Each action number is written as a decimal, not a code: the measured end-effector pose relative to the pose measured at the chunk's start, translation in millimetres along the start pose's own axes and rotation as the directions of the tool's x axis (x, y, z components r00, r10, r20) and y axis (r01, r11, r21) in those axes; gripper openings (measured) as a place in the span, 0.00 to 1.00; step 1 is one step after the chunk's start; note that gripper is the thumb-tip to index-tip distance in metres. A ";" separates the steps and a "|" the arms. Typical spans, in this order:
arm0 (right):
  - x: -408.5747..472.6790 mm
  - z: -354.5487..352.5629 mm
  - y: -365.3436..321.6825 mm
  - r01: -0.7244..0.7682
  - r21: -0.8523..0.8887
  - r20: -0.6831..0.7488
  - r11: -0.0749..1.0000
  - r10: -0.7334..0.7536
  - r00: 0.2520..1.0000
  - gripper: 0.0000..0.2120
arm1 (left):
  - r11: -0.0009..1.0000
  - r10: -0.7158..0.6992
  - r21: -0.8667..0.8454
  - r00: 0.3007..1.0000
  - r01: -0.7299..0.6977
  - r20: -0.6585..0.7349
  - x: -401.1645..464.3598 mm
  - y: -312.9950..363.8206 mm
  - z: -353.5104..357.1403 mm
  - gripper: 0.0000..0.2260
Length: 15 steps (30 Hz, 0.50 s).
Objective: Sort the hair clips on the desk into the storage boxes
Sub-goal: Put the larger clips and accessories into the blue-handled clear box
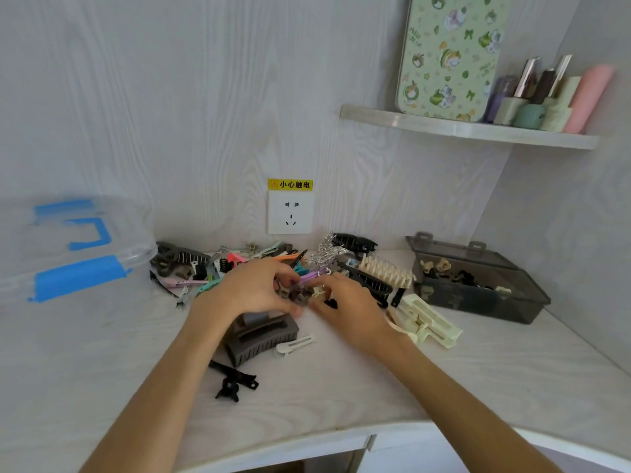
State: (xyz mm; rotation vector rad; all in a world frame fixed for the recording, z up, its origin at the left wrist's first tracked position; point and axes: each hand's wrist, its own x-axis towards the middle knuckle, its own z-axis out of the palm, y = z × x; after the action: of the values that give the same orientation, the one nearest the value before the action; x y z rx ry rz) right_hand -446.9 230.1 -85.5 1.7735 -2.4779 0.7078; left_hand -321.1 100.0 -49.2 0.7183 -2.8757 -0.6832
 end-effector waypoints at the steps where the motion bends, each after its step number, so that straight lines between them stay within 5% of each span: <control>1: -1.0 2.3 1.4 0.004 0.020 -0.042 1.000 -0.003 0.999 0.13 | 0.999 0.002 0.046 1.000 -0.001 -0.025 0.1 3.3 0.6 0.26; 9: -1.6 10.2 9.8 -0.036 0.143 -0.232 0.989 0.069 0.970 0.08 | 0.911 0.084 0.413 0.977 0.004 -0.194 -0.1 18.4 13.0 0.22; 15: -3.6 7.4 12.0 -0.008 0.285 -0.260 0.959 0.085 0.962 0.06 | 0.974 0.061 0.226 0.981 -0.018 -0.185 -1.3 11.1 11.8 0.19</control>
State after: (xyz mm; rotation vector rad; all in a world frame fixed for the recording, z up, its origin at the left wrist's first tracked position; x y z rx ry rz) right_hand -454.6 233.7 -97.3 1.5643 -2.3352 1.2698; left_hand -327.0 114.1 -54.8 0.7065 -2.8057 -0.2697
